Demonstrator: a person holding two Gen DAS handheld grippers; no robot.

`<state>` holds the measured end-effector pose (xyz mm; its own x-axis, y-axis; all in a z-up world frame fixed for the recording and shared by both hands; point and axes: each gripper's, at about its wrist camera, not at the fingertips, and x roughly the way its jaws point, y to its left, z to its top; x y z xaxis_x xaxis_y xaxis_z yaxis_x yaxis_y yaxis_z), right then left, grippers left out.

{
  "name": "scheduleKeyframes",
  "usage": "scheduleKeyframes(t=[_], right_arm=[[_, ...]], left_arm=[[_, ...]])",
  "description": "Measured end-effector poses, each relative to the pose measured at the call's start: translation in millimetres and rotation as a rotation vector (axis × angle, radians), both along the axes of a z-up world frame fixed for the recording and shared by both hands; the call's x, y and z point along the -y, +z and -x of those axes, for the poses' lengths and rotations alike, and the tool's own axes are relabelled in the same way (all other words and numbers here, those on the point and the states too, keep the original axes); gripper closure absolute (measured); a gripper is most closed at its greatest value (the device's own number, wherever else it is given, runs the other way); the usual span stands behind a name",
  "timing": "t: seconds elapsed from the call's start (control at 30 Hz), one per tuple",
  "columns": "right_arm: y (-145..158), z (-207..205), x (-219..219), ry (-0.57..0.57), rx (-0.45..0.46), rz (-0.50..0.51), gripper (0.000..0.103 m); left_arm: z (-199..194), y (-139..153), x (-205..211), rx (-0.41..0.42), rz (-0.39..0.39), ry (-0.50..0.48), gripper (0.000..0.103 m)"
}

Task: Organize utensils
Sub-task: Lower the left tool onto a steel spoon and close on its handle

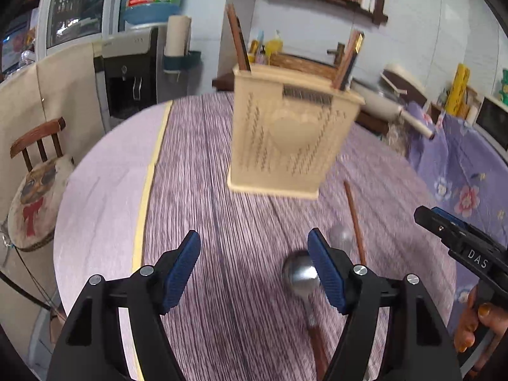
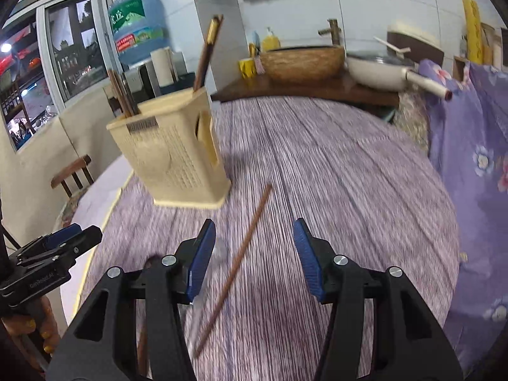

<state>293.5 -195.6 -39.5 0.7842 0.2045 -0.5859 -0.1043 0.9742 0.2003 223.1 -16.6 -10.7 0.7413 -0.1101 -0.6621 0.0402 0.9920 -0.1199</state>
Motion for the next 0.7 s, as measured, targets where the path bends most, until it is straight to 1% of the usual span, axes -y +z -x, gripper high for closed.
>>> scheduleKeyframes(t=[0.1, 0.17, 0.3, 0.4, 0.5, 0.57, 0.6, 0.63, 0.67, 0.7], right_arm=[[-16, 9, 0, -0.003, -0.023, 0.012, 0.051], [-22, 11, 0, -0.004, -0.037, 0.014, 0.051], [-24, 14, 2, -0.004, -0.045, -0.006, 0.051], [-24, 15, 2, -0.003, -0.041, -0.007, 0.05], [-24, 17, 1, 0.001, -0.044, -0.015, 0.049], [-23, 18, 1, 0.001, -0.042, -0.017, 0.049], [-22, 18, 0, 0.0, -0.041, -0.018, 0.049], [-22, 18, 0, 0.001, -0.041, -0.018, 0.049], [-22, 18, -1, 0.003, -0.043, -0.019, 0.049], [-23, 18, -1, 0.003, -0.044, -0.021, 0.049]], left_arm=[[7, -16, 10, -0.051, -0.018, -0.038, 0.035], [10, -24, 16, -0.073, -0.034, -0.053, 0.038], [15, -37, 34, -0.108, -0.097, -0.093, 0.041], [17, -45, 42, -0.134, -0.111, -0.107, 0.047], [16, -49, 49, -0.151, -0.141, -0.108, 0.056], [17, -51, 51, -0.159, -0.127, -0.108, 0.064], [18, -51, 52, -0.157, -0.132, -0.103, 0.065], [19, -51, 55, -0.155, -0.138, -0.1, 0.068], [19, -51, 57, -0.154, -0.141, -0.098, 0.074], [20, -52, 59, -0.153, -0.144, -0.096, 0.076]])
